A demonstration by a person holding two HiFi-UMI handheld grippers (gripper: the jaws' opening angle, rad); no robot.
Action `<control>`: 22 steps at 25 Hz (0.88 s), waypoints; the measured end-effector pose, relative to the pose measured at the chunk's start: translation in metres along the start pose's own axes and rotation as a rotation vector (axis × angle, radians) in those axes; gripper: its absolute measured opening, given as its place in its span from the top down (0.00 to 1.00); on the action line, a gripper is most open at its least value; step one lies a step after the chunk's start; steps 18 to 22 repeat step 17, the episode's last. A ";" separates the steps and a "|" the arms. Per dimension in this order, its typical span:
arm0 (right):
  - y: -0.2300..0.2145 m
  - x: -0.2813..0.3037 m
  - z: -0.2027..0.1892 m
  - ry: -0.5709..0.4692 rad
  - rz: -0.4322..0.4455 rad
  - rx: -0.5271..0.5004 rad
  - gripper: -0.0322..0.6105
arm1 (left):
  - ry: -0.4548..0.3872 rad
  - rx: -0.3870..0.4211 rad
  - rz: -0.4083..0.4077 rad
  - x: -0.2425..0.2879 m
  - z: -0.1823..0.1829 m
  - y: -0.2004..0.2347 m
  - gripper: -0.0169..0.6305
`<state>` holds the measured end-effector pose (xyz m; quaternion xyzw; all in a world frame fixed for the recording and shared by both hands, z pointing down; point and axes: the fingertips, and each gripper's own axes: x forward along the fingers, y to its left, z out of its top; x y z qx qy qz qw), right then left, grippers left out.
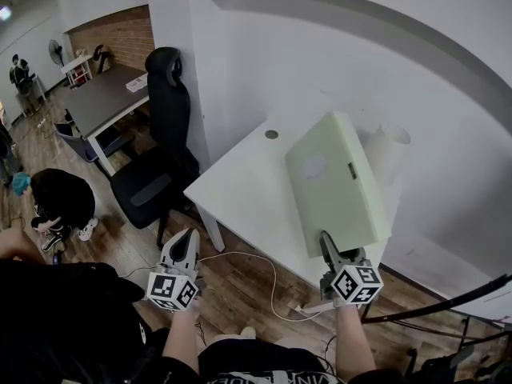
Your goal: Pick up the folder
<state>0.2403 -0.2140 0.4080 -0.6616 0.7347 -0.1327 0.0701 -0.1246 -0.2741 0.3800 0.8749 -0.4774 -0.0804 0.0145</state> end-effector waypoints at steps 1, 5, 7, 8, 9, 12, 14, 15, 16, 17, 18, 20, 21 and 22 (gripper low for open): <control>0.000 0.000 0.000 0.000 -0.001 0.001 0.49 | 0.000 0.000 0.000 0.000 0.000 0.000 0.95; 0.001 0.000 -0.002 0.001 -0.005 0.007 0.49 | 0.002 -0.003 -0.001 0.001 -0.001 0.002 0.95; 0.001 0.000 -0.003 0.001 -0.008 0.009 0.49 | 0.004 -0.006 -0.003 0.001 -0.001 0.003 0.95; 0.002 0.000 -0.004 0.001 -0.009 0.008 0.49 | 0.005 -0.008 -0.004 0.000 -0.002 0.003 0.95; 0.003 0.000 -0.004 0.001 -0.010 0.007 0.49 | 0.005 -0.009 -0.005 0.000 -0.003 0.004 0.95; 0.005 0.000 -0.006 0.000 -0.012 0.001 0.49 | 0.005 -0.010 -0.007 -0.001 -0.005 0.007 0.95; 0.005 0.000 -0.006 0.001 -0.014 0.000 0.49 | 0.006 -0.011 -0.007 -0.001 -0.005 0.007 0.95; 0.005 0.000 -0.006 0.002 -0.016 0.001 0.49 | 0.007 -0.012 -0.007 0.000 -0.005 0.007 0.95; 0.004 0.000 -0.005 0.003 -0.018 0.001 0.49 | 0.008 -0.014 -0.008 0.001 -0.006 0.007 0.95; 0.004 0.000 -0.005 0.005 -0.019 0.002 0.49 | 0.008 -0.015 -0.008 0.002 -0.006 0.007 0.95; 0.004 0.000 -0.005 0.005 -0.019 0.002 0.49 | 0.008 -0.015 -0.008 0.002 -0.006 0.007 0.95; 0.004 0.000 -0.005 0.005 -0.019 0.002 0.49 | 0.008 -0.015 -0.008 0.002 -0.006 0.007 0.95; 0.004 0.000 -0.005 0.005 -0.019 0.002 0.49 | 0.008 -0.015 -0.008 0.002 -0.006 0.007 0.95; 0.004 0.000 -0.005 0.005 -0.019 0.002 0.49 | 0.008 -0.015 -0.008 0.002 -0.006 0.007 0.95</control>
